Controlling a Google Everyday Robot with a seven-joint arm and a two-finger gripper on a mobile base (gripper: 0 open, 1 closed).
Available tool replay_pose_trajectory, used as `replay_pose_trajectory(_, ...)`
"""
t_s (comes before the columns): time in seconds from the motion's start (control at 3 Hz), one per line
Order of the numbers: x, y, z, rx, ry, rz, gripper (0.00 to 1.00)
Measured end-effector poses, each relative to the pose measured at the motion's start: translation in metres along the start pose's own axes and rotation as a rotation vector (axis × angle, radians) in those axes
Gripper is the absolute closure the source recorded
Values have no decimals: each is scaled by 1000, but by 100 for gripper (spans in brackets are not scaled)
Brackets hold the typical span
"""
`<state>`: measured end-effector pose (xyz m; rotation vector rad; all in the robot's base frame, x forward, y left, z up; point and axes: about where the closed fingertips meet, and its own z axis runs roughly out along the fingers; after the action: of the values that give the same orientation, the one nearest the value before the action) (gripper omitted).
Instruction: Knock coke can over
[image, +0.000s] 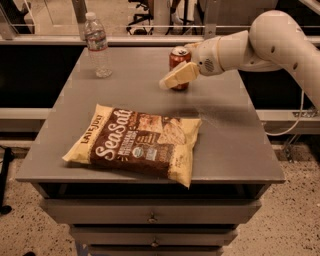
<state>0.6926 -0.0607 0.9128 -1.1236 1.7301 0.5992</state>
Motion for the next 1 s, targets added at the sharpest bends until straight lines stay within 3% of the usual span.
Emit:
replay_pose_trajectory(0.33,-38,52,23,-112,-44,-2,0)
replay_pose_trajectory(0.67,-62,87,43,-197,-59,1,0)
replay_pose_trajectory(1.0,-68,107,54,-243,-48,5,0)
